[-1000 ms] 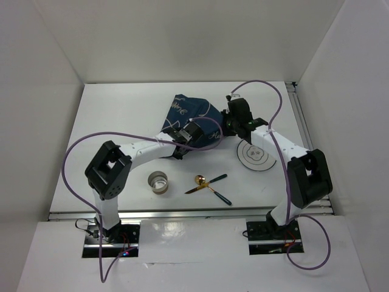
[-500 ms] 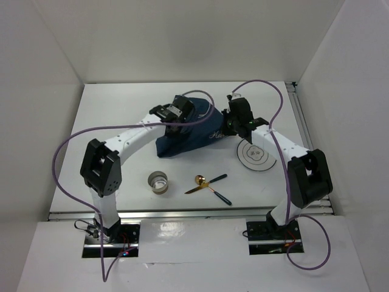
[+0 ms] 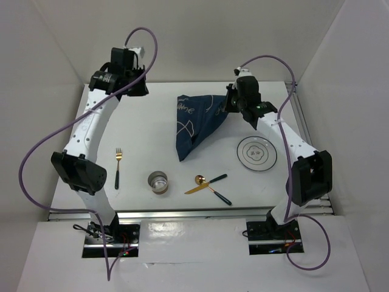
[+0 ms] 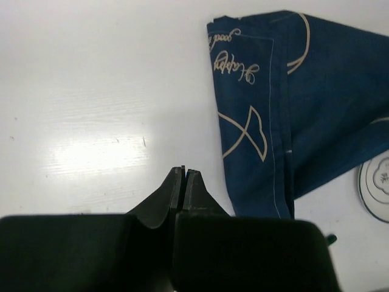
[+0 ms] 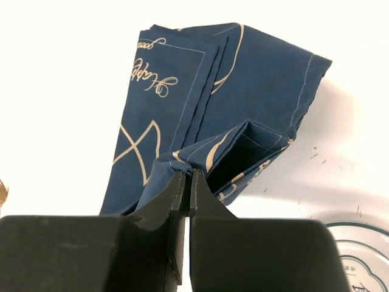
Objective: Set the dinner table for one person
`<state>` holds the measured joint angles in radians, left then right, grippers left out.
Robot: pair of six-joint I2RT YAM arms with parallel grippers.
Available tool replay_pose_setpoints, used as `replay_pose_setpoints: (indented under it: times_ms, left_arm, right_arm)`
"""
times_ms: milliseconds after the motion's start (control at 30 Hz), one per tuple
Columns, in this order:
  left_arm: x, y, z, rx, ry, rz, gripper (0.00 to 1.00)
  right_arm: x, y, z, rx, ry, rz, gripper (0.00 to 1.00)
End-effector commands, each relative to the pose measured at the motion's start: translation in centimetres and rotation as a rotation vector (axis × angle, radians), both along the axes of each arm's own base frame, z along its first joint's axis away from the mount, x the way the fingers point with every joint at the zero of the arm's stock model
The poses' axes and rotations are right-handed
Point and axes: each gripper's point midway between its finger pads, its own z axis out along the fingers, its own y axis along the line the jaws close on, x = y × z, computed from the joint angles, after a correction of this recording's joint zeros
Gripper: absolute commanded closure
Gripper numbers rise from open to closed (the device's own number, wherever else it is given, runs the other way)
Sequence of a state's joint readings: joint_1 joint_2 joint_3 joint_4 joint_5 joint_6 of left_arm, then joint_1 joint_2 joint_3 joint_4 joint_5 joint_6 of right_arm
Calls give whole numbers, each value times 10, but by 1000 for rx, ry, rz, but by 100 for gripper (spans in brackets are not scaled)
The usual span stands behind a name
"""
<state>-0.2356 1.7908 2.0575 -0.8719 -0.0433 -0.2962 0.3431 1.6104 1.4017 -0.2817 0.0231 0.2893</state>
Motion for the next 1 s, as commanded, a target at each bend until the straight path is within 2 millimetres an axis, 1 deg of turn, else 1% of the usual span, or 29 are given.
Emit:
replay_pose_setpoints:
  times_ms: [0,33,100,133,167,200,233,267,300,333,367,400,467,500,533,567,600,633,667,700,733,767,800,867,900,933,967]
  left_arm:
    - [-30,-24,-10,-64,82,-91,100]
    - [-36,-36,-20,-66,111,-126,100]
    - [-50,-58,-35,-106,164,-187,100]
    - [-63,-68,-55,-116,222,-215,100]
    - [-75,-86,-66,-127,260,-263,98]
    - [-85,-97,-72,-153,282,-282,65]
    - [-93,-104,-85,-157,285,-308,52]
    - [-104,-118,-90,-161,289,-339,40]
    - [-109,-125,-93,-160,283,-360,13]
    - [-113,-128,-96,-149,274,-367,7]
    - [-120,-138,-104,-137,270,-391,4]
    - [-121,-139,-105,-103,242,-414,2]
    - [-127,-145,-113,-52,229,-446,2]
    - [-127,-152,-124,11,221,-453,2]
    - [-127,-153,-130,64,210,-467,2]
    - [-127,-154,-136,108,205,-467,4]
    - [-130,-160,-143,151,201,-478,4]
    - [-123,-153,-152,221,195,-440,5]
    - [-120,-148,-152,242,184,-418,6]
    - [-120,-149,-156,261,186,-413,6]
    - [-120,-145,-159,289,185,-424,6]
    - [-116,-145,-162,305,179,-423,6]
    - [-115,-143,-161,318,173,-422,6]
    - [-115,-139,-169,350,184,-427,7]
    - [-113,-137,-177,372,190,-425,8]
    - [-115,-140,-182,379,199,-436,8]
    - [-112,-140,-180,387,183,-433,10]
  right_arm:
    - [1,-5,22,-10,-54,0,100]
    - [-5,-7,11,-18,-31,0,100]
    - [-12,-9,-3,-20,2,-5,100]
    - [-17,-11,-15,-26,21,-4,100]
    - [-21,-12,-19,-22,32,-9,100]
    - [-23,-12,-25,-18,48,-14,100]
    - [-27,-14,-36,-25,69,-14,100]
    - [-29,-14,-35,-25,68,-14,100]
    - [-28,-14,-33,-14,62,-19,100]
    - [-28,-18,-38,-17,72,-28,100]
    - [-28,-18,-38,-17,72,-28,100]
    - [-28,-18,-38,-17,72,-28,100]
    - [-29,-17,-38,-13,74,-20,100]
    - [-30,-17,-40,-16,82,-20,100]
    - [-30,-17,-40,-16,82,-20,100]
    - [-30,-17,-40,-16,82,-20,100]
    - [-30,-17,-40,-16,82,-20,100]
    - [-30,-17,-40,-16,82,-20,100]
    - [-30,-17,-40,-16,82,-20,100]
    - [-30,-17,-40,-16,82,-20,100]
    - [-30,-17,-40,-16,82,-20,100]
    - [-30,-17,-40,-16,82,-20,100]
    - [-30,-17,-40,-16,82,-20,100]
    - [-30,-17,-40,-16,82,-20,100]
    - [-30,-17,-40,-16,82,-20,100]
    - [-30,-17,-40,-16,82,-20,100]
    - [-30,-17,-40,-16,82,-20,100]
